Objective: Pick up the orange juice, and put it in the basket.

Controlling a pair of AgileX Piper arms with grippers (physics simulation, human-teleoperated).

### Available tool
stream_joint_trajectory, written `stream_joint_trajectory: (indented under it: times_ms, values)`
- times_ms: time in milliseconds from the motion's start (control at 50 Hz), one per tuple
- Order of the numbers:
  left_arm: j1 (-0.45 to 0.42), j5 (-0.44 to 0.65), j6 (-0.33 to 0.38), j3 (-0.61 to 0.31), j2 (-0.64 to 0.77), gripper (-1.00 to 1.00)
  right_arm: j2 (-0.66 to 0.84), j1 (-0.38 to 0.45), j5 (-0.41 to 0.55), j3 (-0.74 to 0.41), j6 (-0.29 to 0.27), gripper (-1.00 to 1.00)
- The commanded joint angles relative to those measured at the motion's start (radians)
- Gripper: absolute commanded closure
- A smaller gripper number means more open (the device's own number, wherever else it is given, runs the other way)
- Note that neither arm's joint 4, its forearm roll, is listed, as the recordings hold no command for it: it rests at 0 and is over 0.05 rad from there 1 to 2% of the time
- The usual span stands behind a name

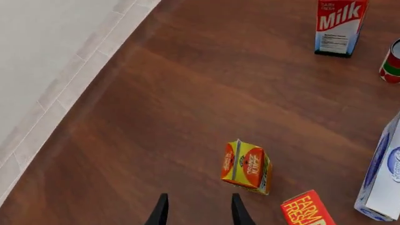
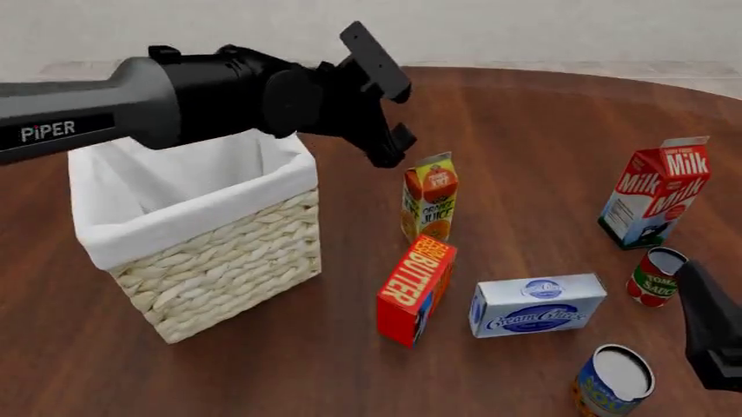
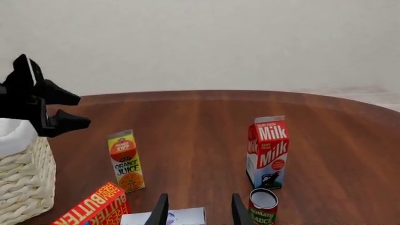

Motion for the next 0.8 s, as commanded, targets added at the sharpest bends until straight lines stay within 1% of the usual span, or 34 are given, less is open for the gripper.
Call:
stream_joint_trajectory:
  times_ms: [20, 40, 80, 140, 160, 180, 220, 300, 340, 380, 460, 500, 520, 620, 720, 800]
  values:
    - [-0.016, 0.094, -0.007, -0.145, 0.112, -1.00, -0.003, 0.008, -0.009, 0.019, 0.008, -1.00]
    - [-0.016, 0.094, -0.007, -0.145, 0.113, -1.00, -0.003, 0.008, -0.009, 0.019, 0.008, -1.00]
    - [-0.020, 0.112, 0.024, -0.153, 0.133, -1.00, -0.002, 0.008, -0.012, 0.024, 0.010, -1.00]
    - [-0.019, 0.132, 0.047, -0.169, 0.155, -1.00, -0.002, 0.010, -0.012, 0.024, 0.010, -1.00]
    - [-0.019, 0.131, 0.072, -0.166, 0.161, -1.00, -0.001, 0.012, -0.015, 0.027, 0.011, -1.00]
    - [-0.026, 0.137, 0.082, -0.166, 0.167, -1.00, -0.001, 0.014, -0.014, 0.027, 0.011, -1.00]
    - [-0.041, 0.148, 0.084, -0.167, 0.173, -1.00, -0.001, 0.016, -0.012, 0.024, 0.011, -1.00]
    - [-0.037, 0.151, 0.097, -0.183, 0.184, -1.00, 0.001, 0.021, -0.016, 0.029, 0.013, -1.00]
    - [-0.042, 0.157, 0.090, -0.191, 0.185, -1.00, 0.002, 0.024, -0.016, 0.030, 0.014, -1.00]
    - [-0.061, 0.155, 0.086, -0.185, 0.193, -1.00, 0.000, 0.025, -0.014, 0.028, 0.017, -1.00]
    - [-0.073, 0.147, 0.086, -0.172, 0.204, -1.00, 0.001, 0.026, -0.010, 0.027, 0.020, -1.00]
    - [-0.089, 0.164, 0.058, -0.185, 0.211, -1.00, 0.004, 0.030, -0.011, 0.027, 0.022, -1.00]
    - [-0.092, 0.163, 0.059, -0.179, 0.208, -1.00, 0.005, 0.032, -0.012, 0.029, 0.022, -1.00]
    - [-0.094, 0.163, 0.067, -0.174, 0.216, -1.00, 0.014, 0.037, -0.018, 0.030, 0.024, -1.00]
    - [-0.105, 0.179, 0.049, -0.188, 0.216, -1.00, 0.021, 0.038, -0.023, 0.032, 0.026, -1.00]
    - [-0.105, 0.174, 0.050, -0.183, 0.226, -1.00, 0.031, 0.042, -0.033, 0.036, 0.026, -1.00]
